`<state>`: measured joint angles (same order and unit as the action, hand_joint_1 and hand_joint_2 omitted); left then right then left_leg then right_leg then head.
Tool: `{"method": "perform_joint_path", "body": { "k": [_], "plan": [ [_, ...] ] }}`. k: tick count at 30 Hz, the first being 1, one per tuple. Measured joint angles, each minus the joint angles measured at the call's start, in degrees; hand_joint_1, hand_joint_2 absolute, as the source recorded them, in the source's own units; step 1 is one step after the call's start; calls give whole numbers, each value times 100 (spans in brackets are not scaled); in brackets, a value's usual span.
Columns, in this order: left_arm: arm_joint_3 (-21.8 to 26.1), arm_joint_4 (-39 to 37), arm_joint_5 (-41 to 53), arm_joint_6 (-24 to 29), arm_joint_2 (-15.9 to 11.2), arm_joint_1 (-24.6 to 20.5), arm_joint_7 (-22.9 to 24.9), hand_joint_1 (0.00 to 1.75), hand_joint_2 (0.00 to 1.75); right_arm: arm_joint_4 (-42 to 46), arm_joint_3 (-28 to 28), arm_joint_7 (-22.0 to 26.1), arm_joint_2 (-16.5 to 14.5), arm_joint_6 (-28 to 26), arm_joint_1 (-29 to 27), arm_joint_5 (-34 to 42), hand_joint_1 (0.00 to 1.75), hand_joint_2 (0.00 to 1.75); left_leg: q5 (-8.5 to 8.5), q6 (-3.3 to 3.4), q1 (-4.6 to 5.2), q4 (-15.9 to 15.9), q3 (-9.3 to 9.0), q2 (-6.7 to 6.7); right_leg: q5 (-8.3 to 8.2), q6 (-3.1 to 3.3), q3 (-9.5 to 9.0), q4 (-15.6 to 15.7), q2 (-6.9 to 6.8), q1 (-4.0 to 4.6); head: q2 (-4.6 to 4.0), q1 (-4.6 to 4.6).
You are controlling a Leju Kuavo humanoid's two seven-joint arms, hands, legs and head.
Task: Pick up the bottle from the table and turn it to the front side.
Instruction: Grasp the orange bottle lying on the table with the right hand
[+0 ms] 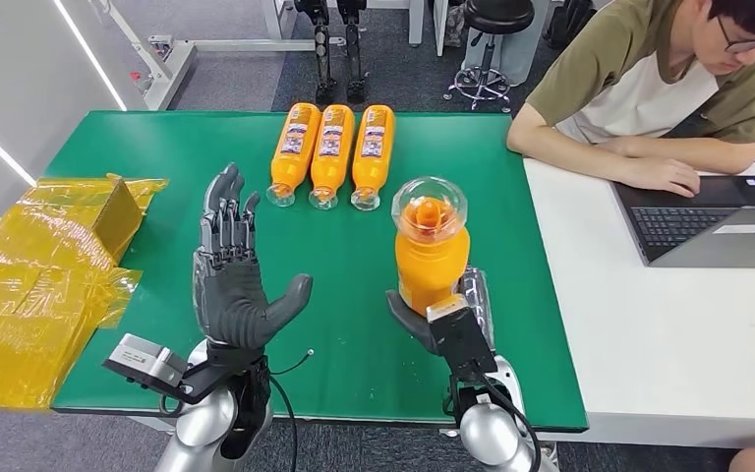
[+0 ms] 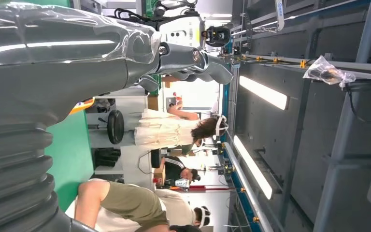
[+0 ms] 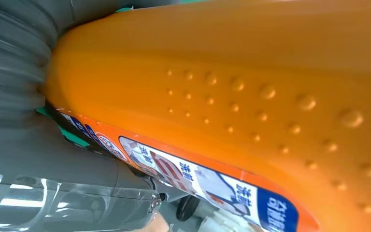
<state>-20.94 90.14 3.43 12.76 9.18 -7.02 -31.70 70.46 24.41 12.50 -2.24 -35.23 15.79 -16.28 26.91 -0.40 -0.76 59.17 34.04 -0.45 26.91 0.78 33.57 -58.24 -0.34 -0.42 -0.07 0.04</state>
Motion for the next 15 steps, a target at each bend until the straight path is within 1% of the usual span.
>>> {"method": "perform_joint_path", "body": {
  "k": [6, 8, 11, 15],
  "plan": [
    [-10, 0, -9, -20, 0, 0, 1, 0, 175, 200, -145, -7, -57, 2, -121, -2, 175, 175, 0, 0, 0, 1, -1, 4, -1, 0, 1, -1, 1, 0, 0, 0],
    [-14, 0, -55, -122, 1, 0, 9, 0, 175, 235, -180, -40, -75, 32, -156, -56, 175, 175, 0, 0, 0, 1, -1, 4, 0, 0, 2, -1, 1, 0, 0, 0],
    [-42, 0, -196, -556, 6, -1, 48, 0, 175, 346, -297, -180, -131, 221, -295, -345, 175, 175, 0, 0, 0, 1, 0, 4, 1, 0, 3, -1, 1, 0, 0, 0],
    [-129, 0, -237, -1289, 6, -5, 91, 0, 175, 555, -434, -517, -166, 732, -527, -860, 175, 175, 2, 1, 0, 0, 1, 4, 1, 0, 4, 0, 1, 0, 0, 0]
  ]
}}
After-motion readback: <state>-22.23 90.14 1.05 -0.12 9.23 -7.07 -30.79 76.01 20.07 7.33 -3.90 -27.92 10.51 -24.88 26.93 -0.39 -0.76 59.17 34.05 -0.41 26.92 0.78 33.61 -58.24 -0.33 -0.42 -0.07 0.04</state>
